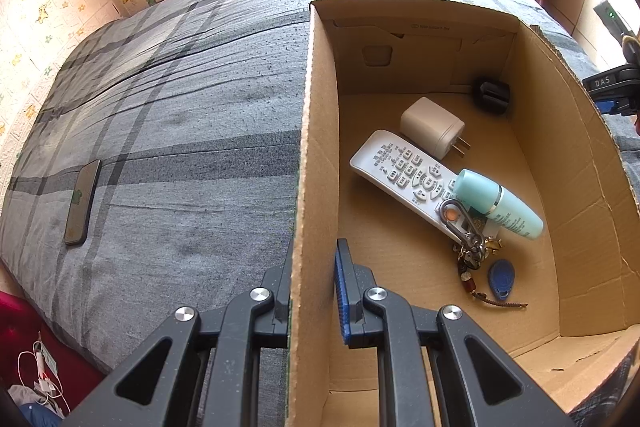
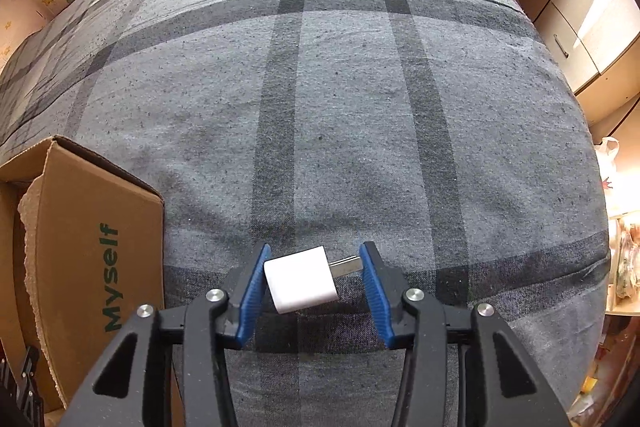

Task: Organize rigid objects
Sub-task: 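Carry the small charger with the right tool into the box and lower it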

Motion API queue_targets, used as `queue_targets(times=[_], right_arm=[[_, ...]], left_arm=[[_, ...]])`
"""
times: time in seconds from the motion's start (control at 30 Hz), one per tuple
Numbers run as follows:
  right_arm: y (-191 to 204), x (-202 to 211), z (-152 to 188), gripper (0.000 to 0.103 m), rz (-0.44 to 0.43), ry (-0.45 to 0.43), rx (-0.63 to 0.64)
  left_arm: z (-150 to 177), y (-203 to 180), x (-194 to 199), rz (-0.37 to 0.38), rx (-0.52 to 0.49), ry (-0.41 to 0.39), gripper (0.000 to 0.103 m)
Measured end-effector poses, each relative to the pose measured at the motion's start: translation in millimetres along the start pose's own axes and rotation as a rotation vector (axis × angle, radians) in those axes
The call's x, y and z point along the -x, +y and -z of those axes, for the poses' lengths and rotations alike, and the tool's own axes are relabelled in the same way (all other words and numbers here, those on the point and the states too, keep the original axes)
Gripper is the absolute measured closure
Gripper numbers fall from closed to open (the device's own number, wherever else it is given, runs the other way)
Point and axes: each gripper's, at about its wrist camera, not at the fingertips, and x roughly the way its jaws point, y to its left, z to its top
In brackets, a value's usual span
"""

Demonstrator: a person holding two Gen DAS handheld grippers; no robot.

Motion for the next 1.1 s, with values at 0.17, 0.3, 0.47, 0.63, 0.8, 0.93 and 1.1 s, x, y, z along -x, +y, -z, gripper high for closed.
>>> queue_targets(times=[0.17,0.3,0.47,0.63,0.8,0.93,1.1], right_arm=[[7.8,30.2,9.0,0.054,-0.008,-0.008,0.018],[23.0,52.6,14.0,0.054,-0.006,-0.032,0.054],[35.8,79.9,17.1,0.054,-0.002,-0.066,0.095],[49.4,95.9,18.2,0.054,-0.028,-0.08,0.123],[64.3,112.4,22.8,0.054,-0.046,-0.099,0.152],[81.4,123.4,26.0,0.054,-0.052,-0.117,0.19],[104.5,130.8,28.3,0.054,-0.079,-0.127,0.229]], left_arm=[[0.3,-1.4,0.2,0.001,0.001,-0.003,0.087],[0.0,-1.3,0.2,0.002,0.003,-0.002,0.087],[-0.3,-0.8,0.4,0.003,0.004,-0.001,0.087],[-0.8,-0.2,0.2,0.008,0.007,0.0,0.087],[-0.7,0.2,-0.7,0.005,0.007,-0.001,0.087],[-1.1,0.1,-0.9,0.005,0.005,0.0,0.087],[-1.1,0.1,-0.8,0.005,0.004,0.0,0.087]])
